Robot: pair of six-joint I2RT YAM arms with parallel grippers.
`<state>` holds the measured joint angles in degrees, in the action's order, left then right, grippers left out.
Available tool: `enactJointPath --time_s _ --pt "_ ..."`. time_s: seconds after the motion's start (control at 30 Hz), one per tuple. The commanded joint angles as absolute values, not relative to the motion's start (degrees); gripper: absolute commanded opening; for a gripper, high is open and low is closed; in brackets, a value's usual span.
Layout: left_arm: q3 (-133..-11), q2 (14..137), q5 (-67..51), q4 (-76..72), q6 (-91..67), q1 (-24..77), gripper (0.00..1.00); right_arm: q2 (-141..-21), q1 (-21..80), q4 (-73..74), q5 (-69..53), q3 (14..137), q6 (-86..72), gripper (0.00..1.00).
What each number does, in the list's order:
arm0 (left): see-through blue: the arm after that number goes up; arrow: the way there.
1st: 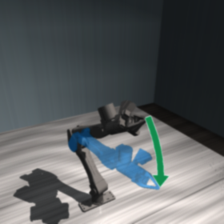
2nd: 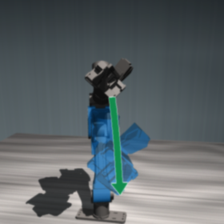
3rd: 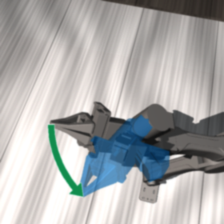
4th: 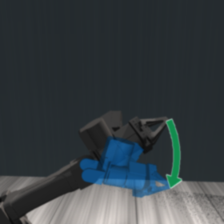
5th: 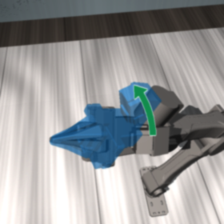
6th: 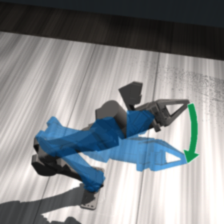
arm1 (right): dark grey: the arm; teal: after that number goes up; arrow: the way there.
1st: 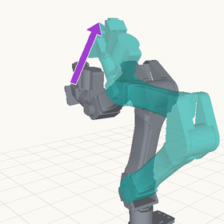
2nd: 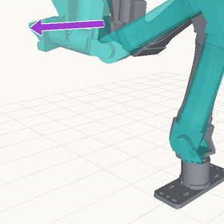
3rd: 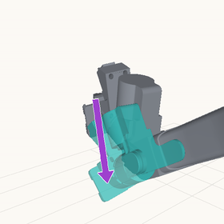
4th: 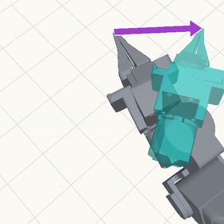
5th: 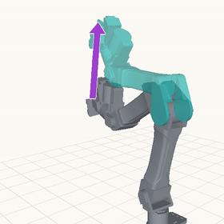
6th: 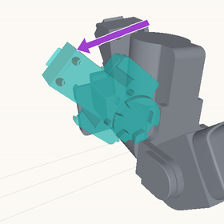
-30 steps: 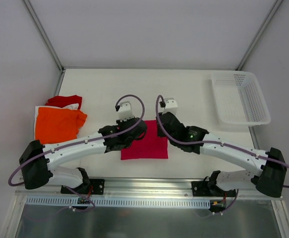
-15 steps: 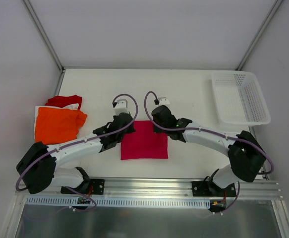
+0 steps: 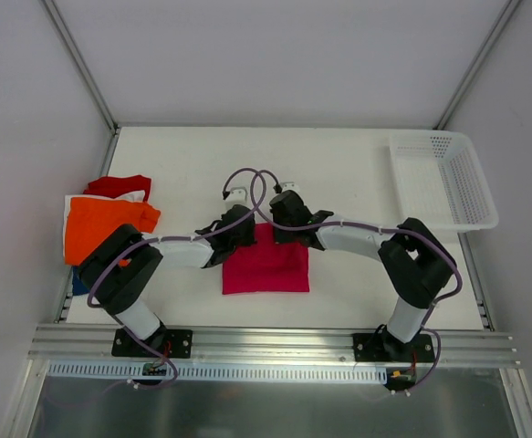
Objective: Fold and stack the t-shirts
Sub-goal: Fold the tshirt
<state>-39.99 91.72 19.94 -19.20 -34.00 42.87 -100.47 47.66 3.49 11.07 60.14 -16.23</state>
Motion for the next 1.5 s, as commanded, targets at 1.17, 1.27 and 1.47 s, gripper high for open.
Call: enactJointPath --time_s 1.17,1.27,1.47 --pt "-50.61 79.66 29.79 -6.96 -28.84 37.88 0.27 -81.50 36.21 6.58 16.00 54.93 -10.72 0.02" --pt "-53.70 72.98 32.60 -0.89 -25.93 40.60 0.90 -71.50 36.21 10.63 14.77 54.23 -10.55 0.15" --pt "-39.76 58.37 29.19 7.46 -36.02 42.01 0.99 -58.81 36.30 13.89 10.99 46.33 -12.30 0.89"
